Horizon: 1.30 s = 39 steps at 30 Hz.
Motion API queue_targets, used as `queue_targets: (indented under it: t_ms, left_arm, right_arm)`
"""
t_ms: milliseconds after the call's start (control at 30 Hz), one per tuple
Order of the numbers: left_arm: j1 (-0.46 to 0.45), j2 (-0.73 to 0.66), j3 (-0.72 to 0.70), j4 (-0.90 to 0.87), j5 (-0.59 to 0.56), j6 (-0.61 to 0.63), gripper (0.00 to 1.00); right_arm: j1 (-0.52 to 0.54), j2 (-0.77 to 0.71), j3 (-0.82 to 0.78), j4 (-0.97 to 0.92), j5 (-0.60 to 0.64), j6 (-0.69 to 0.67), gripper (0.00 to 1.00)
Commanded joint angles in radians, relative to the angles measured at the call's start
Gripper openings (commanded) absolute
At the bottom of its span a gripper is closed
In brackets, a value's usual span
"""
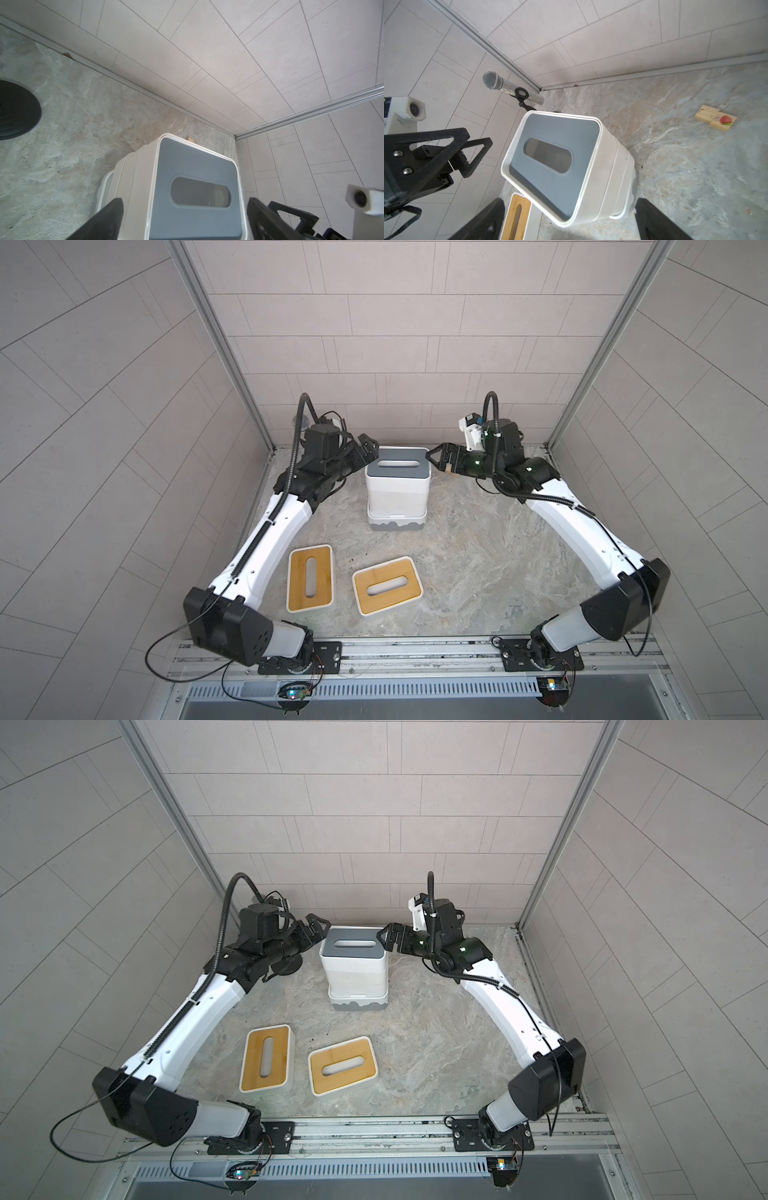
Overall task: Stack the tissue boxes
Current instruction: Pick up the tissue box from the center of the board.
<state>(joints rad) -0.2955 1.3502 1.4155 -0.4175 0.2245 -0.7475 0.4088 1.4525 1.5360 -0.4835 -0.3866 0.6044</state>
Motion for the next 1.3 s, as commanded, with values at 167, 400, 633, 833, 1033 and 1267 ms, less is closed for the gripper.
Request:
queue_targets:
  t_ms: [167,400,633,833,1033,1267]
  left_arm:
    - [0.012,-0.291,-0.205,-0.112,-0.011,0.062,1.0]
    - [0.009,-0.518,-0.409,-0.168,0.009,-0.01,1.0]
    - [0.01,-0.688,-0.547,-0.263,-0.007,-0.045,1.0]
    - [0.009,-0.756,-0.623,-0.335,-0.019,-0.089,1.0]
    - [0.009,-0.832,-0.704,-0.349,-0.03,-0.124,1.0]
    - [0.011,-0.86,-0.72,-0.416,-0.071,-0.117,1.0]
  right_arm:
    - [0.117,-0.223,-0.254,-0.039,0.036,-0.2,0.99]
    - [0.313,-0.281,-0.382,-0.092,0.035,-0.372,0.96]
    - [0.514,-0.183,-0.402,-0.168,0.07,-0.517,0.93]
    - [0.594,-0.063,-0.373,-0.229,0.067,-0.607,0.88]
    - [0.645,0.062,-0.335,-0.282,0.068,-0.683,0.83]
    - [0.695,0.21,-0.247,-0.303,0.078,-0.743,0.8]
